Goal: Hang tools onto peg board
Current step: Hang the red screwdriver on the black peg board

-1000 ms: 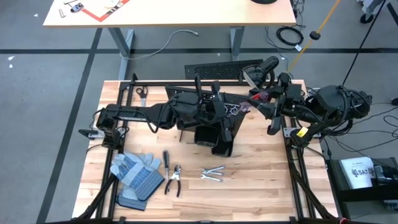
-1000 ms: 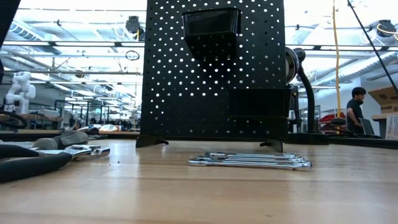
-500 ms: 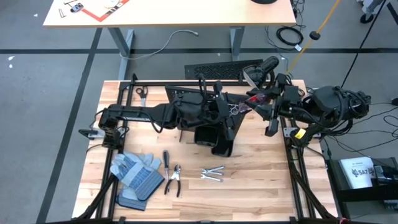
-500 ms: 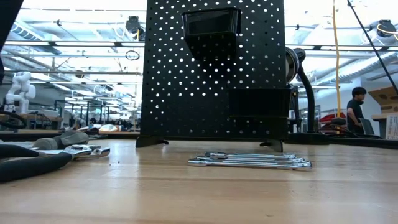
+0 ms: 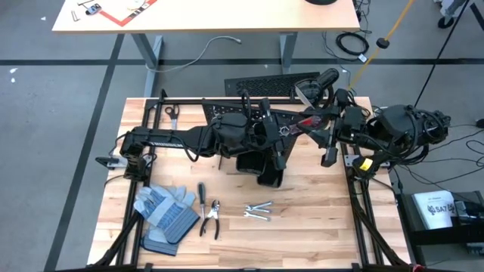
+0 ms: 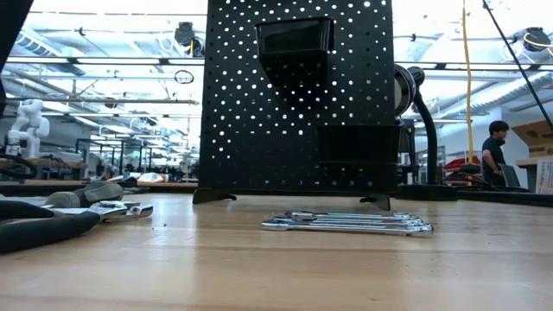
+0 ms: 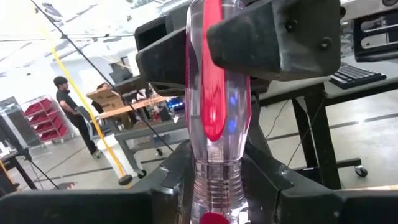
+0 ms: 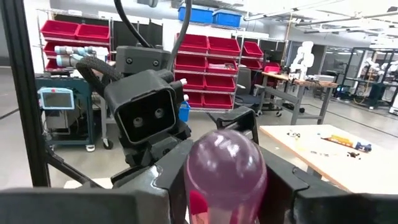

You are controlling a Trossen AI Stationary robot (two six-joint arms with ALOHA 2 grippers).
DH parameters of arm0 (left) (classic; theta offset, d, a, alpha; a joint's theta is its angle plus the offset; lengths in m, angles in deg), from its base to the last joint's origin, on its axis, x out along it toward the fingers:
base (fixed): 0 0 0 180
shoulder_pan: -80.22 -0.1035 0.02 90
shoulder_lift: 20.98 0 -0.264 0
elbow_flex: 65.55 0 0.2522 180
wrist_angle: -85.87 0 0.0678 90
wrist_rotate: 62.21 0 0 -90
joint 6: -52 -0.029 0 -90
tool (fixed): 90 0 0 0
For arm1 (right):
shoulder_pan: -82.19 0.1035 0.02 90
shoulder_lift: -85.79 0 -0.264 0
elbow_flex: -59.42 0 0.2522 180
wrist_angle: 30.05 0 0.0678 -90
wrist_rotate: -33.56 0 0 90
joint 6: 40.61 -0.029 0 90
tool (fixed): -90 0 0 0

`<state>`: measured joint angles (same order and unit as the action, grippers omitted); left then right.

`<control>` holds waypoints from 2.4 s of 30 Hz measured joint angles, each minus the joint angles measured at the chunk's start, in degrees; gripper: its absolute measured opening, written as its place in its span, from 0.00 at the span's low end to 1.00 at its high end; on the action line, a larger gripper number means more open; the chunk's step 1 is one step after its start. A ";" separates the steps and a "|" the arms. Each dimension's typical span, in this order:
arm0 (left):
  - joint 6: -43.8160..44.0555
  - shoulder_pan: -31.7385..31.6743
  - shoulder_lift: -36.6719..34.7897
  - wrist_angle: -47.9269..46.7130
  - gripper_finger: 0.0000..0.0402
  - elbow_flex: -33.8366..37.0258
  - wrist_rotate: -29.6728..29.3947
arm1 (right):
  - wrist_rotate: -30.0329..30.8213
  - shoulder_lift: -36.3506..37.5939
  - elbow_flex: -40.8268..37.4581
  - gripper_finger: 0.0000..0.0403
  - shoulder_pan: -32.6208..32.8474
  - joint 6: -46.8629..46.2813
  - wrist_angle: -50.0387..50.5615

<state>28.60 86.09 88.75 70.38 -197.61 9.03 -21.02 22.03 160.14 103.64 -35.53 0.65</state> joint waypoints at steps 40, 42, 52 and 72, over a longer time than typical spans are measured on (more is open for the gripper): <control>8.07 0.63 0.00 4.04 0.26 0.04 0.07 | 0.59 -0.01 0.00 0.39 0.02 18.55 -7.07; 8.06 0.63 0.02 4.10 0.26 0.04 0.07 | 0.59 -0.01 0.00 0.39 0.02 18.55 -7.05; 7.47 0.59 0.00 5.15 0.26 0.13 -0.44 | 0.48 0.03 0.09 0.39 0.02 16.90 -5.37; 6.96 0.63 -0.48 6.60 0.26 0.00 -1.55 | 0.46 -0.05 -0.13 0.40 0.04 5.15 -9.08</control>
<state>35.55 86.72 88.27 76.97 -197.61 7.48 -20.56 21.98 160.00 103.69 -30.38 -8.43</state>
